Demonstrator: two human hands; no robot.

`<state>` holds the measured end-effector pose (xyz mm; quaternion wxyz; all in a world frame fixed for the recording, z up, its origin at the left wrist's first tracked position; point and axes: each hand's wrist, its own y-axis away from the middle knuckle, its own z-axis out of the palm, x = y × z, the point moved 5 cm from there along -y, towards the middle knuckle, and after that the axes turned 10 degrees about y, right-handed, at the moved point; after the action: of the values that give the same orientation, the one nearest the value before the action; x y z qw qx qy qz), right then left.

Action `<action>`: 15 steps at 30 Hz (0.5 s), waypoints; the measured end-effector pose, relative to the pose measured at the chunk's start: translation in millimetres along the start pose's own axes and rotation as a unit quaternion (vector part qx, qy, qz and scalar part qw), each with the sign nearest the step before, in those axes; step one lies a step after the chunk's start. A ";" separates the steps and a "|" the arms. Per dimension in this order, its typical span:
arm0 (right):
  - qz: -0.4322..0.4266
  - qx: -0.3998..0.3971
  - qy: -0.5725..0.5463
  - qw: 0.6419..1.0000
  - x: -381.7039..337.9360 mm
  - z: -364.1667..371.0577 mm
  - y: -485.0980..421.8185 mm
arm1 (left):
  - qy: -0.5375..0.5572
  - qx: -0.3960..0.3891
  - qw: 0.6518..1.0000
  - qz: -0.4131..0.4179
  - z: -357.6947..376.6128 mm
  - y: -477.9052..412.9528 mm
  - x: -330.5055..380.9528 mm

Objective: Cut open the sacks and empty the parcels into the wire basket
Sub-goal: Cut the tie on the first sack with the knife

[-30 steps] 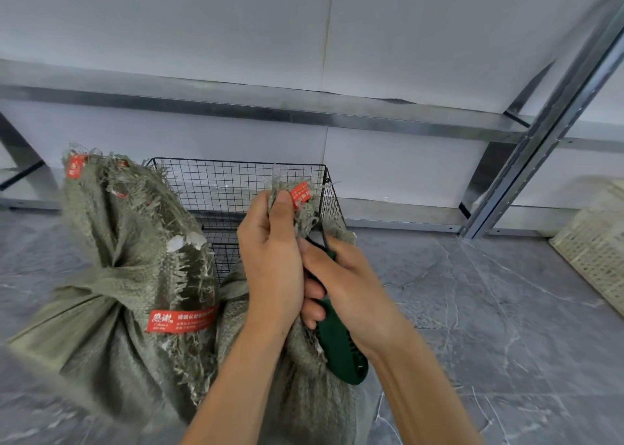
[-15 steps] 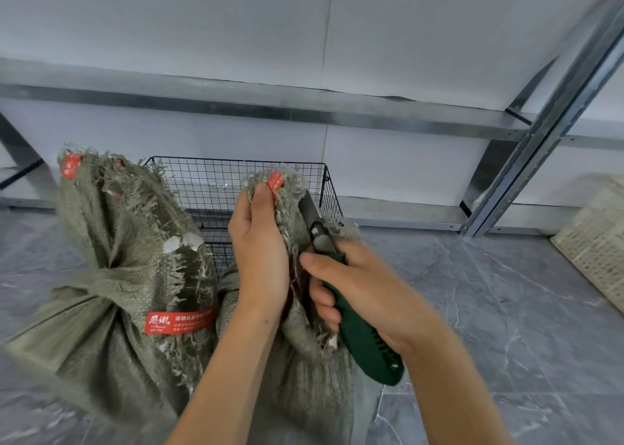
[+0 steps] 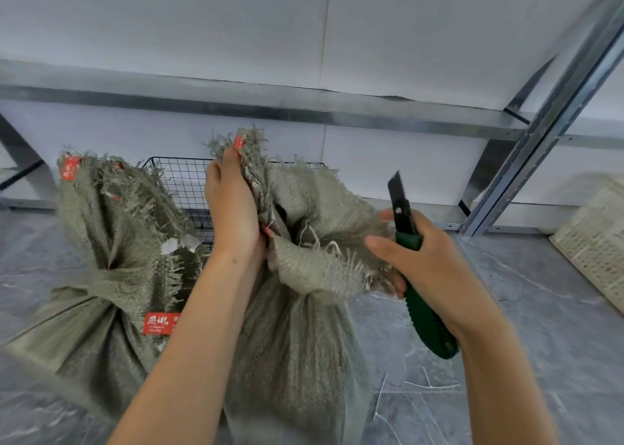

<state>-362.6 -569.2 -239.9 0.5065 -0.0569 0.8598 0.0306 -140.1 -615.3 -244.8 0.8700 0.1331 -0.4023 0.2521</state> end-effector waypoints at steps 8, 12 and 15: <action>0.035 -0.018 0.034 0.999 21.1 9.6 -7.9 | 0.016 -0.044 0.997 -0.055 6.1 8.3 2.6; 0.072 0.001 -0.061 0.996 20.1 17.1 -10.4 | 0.039 -0.161 0.976 -0.141 -5.3 27.4 -5.6; 0.100 0.004 -0.169 0.980 16.3 25.4 -10.3 | 0.060 -0.169 0.975 -0.128 -24.9 34.1 -4.8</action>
<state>-347.1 -577.7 -266.3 0.6392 0.0375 0.7632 0.0872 -145.6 -577.6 -263.5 0.9277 0.0187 -0.3655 0.0745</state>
